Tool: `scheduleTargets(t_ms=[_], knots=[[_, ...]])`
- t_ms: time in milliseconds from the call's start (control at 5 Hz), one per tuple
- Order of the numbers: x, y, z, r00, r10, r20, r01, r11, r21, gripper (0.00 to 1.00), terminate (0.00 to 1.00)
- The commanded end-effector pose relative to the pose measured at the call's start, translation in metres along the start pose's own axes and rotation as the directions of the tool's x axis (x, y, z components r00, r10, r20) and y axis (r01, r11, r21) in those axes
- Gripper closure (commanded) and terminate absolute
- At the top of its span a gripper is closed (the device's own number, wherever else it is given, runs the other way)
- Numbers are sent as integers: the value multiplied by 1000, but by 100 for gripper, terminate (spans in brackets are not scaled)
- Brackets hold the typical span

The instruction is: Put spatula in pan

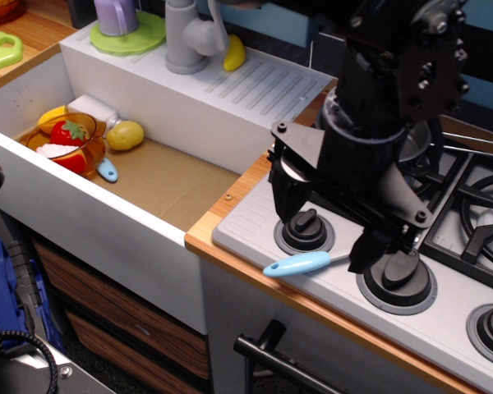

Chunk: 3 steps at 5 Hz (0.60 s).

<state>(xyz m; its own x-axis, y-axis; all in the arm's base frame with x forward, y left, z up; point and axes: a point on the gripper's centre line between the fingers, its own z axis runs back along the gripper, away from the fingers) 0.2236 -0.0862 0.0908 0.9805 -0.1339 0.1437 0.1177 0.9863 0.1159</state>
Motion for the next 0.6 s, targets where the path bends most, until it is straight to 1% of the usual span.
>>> scheduleTargets(t_ms=[0,200,400], knots=[[0,0,0,1000,0,0,0,1000,0,0,0],[12,4,-7,1000,-30,9,30,1000,-7,0,0],[13,5,-17,999,-31,18,31,999,-7,0,0]])
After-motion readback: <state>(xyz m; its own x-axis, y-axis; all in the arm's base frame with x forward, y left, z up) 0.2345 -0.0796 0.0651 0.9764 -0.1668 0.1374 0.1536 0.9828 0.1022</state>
